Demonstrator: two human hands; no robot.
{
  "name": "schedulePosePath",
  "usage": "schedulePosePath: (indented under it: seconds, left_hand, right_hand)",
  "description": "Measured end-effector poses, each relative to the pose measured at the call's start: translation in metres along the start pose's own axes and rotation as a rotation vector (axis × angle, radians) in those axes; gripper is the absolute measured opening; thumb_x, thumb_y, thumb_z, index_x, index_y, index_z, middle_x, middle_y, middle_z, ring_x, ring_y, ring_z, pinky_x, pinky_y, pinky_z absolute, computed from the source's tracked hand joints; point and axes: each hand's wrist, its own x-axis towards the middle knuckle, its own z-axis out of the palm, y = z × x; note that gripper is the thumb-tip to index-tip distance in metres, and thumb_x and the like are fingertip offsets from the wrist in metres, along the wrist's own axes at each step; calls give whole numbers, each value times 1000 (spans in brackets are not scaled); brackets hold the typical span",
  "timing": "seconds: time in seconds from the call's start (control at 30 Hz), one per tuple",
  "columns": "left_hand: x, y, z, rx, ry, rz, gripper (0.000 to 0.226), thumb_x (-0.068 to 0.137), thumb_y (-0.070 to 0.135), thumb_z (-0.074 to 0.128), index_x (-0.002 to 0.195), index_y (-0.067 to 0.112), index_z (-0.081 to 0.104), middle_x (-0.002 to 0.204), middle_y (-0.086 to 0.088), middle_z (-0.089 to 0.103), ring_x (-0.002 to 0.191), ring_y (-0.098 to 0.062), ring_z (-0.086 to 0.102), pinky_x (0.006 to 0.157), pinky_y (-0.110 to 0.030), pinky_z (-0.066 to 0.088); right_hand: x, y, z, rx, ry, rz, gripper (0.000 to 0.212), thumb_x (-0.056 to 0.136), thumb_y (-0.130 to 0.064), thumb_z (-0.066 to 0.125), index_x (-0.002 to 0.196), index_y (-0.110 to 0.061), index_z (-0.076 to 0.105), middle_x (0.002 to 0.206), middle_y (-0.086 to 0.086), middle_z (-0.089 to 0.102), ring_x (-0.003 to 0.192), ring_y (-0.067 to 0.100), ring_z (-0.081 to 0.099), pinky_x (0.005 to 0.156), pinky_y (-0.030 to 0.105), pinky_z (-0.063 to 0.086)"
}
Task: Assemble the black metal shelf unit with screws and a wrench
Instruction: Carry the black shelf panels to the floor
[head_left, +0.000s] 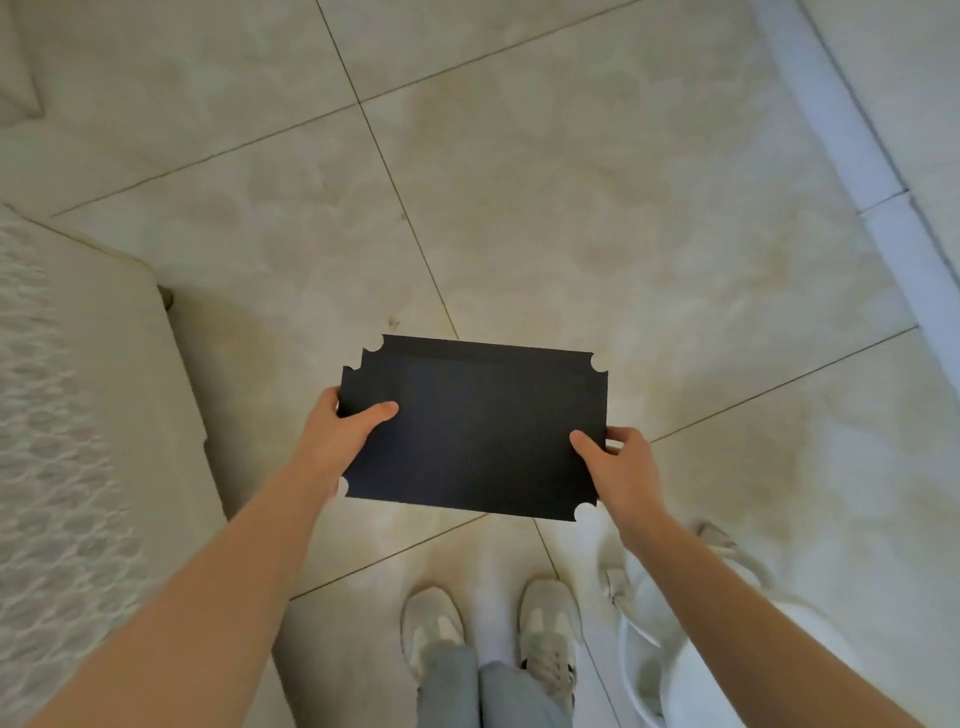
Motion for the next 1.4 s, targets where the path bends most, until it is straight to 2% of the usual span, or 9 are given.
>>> schedulePosePath:
  seconds: [0.37,0.57,0.73,0.97,1.0,1.07,1.13,1.27,1.4]
  left_hand:
    - [133,-81,39,64,-30,-53,45,86,28,78,120,25,50,104,12,60,90,-8,58,64,-26,44]
    - [165,-104,49,94,-40,-55,44,84,25,80,118,24,52,100,13,60,86,-7,59,60,-24,43]
    - [179,-113,55,119,-47,-36,45,84,25,81,117,25,50,100,15,59,86,-6,59,62,-24,44]
    - [189,-112,56,162,-56,33,49,83,29,81,122,27,51,98,20,55,86,-1,55,64,-19,42]
    - [187,-114,56,166,-38,46,51,83,30,81,126,25,53,104,17,58,92,-7,59,68,-21,46]
    - [181,-120,58,177,44,63,65,82,34,82,138,24,50,126,6,59,117,-20,57,92,-37,53]
    - [172,-130,60,177,202,27,80,81,38,83,149,25,41,144,0,49,134,-27,45,108,-50,44]
    - [142,-150,71,-64,432,-245,93,79,34,85,153,28,30,152,-5,36,134,-32,44,107,-51,45]
    - [121,-165,88,-511,317,-469,88,82,22,83,150,33,27,135,-8,49,116,-31,59,93,-50,56]
  right_hand:
    - [116,69,92,-1,-4,94,40,91,-36,67,115,-15,43,110,4,56,99,25,60,89,45,56]
    - [146,102,120,-7,10,126,40,90,-40,67,110,-20,39,104,0,52,92,21,58,71,33,52]
    - [157,114,132,-14,19,127,41,90,-39,68,113,-21,39,113,2,54,97,21,57,78,36,54]
    - [161,114,139,-97,14,130,58,92,-37,66,135,-13,37,133,8,47,116,27,53,96,41,52]
    - [161,113,139,-96,3,135,59,93,-37,65,137,-12,36,136,9,46,118,28,53,98,43,52]
    - [160,111,138,-79,-13,132,66,94,-35,64,145,-14,28,143,10,43,125,30,50,102,48,49]
    - [159,106,137,-67,-12,82,76,94,-31,64,153,-20,16,149,9,38,131,33,47,106,51,45]
    - [156,89,136,-88,2,-32,84,94,-23,65,154,-34,7,146,9,34,128,33,47,101,50,45]
    - [162,79,136,-120,-1,-41,80,95,-22,64,152,-39,11,143,9,34,123,32,47,100,49,46]
